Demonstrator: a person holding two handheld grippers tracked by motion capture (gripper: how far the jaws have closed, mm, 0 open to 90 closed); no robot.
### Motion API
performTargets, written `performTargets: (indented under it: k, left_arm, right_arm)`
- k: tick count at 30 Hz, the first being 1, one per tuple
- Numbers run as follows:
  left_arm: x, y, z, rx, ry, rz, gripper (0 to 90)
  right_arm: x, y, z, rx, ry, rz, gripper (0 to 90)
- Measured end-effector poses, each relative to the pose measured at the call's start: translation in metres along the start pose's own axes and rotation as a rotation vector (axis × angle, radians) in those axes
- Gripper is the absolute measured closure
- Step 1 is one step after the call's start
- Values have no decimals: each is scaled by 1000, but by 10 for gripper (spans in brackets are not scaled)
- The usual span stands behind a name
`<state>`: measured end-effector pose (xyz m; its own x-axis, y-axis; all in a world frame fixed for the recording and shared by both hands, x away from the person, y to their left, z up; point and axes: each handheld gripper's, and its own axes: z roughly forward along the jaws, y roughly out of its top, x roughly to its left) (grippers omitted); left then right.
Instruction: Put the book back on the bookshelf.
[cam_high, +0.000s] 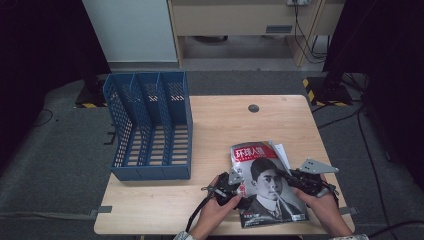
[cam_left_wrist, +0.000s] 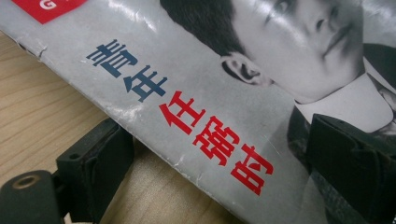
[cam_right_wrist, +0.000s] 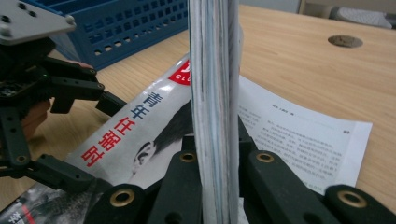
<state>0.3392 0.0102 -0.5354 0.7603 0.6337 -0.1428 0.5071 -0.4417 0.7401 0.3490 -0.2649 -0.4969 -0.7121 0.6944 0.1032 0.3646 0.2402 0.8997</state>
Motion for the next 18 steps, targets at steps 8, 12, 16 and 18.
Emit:
performTargets:
  k: [8,12,16,18]
  left_arm:
    - [-6,1,2,24,30,52,70]
    - [-8,1,3,28,41,56,68]
    - [-9,2,4,28,49,59,70]
    - [-10,2,4,32,56,63,72]
  right_arm:
    - [-7,-8,10,71,-45,56,836]
    - [-9,-11,15,108,-61,60,807]
    - [-10,-13,17,142,-97,61,687]
    - [-13,-16,20,205,-163,83,482]
